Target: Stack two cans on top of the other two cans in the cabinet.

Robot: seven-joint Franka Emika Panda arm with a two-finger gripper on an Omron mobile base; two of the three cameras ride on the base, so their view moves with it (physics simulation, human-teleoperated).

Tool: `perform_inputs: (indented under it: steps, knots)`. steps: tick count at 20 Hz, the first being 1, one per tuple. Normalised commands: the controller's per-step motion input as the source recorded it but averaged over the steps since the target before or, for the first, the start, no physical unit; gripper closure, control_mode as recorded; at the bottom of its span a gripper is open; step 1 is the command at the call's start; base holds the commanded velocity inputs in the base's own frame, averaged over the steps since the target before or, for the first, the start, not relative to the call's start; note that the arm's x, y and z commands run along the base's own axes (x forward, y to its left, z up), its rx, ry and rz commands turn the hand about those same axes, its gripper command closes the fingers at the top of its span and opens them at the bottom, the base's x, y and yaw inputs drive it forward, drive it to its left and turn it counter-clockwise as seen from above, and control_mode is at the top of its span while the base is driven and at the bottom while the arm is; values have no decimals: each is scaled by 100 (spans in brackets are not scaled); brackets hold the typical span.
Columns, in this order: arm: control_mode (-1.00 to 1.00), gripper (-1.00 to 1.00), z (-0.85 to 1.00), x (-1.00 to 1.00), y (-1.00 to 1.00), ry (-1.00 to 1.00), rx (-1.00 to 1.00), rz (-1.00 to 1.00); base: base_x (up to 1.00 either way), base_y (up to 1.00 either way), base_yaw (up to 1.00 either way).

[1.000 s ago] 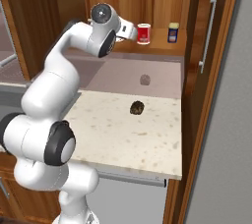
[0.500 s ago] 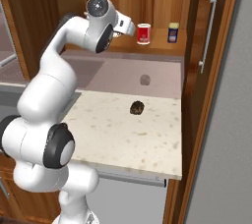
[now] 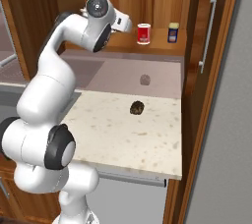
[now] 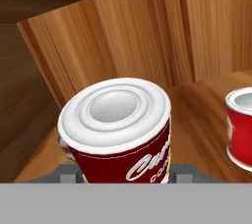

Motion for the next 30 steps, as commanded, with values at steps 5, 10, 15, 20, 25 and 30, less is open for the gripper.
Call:
perform_inputs:
  steps: [5,10,15,20,25,30]
  knots:
    - [-100,100,13,9,21,-7,0,8,0,0,0]
    - [-100,100,15,12,21,-3,0,5,0,0,0]
    - [-100,100,12,8,20,-1,0,2,0,0,0]
    - [-100,100,3,15,13,0,0,0,0,0,0]
    - [-100,100,0,22,9,0,0,0,0,0,0]
    - [-100,100,0,24,6,0,0,0,0,0,0]
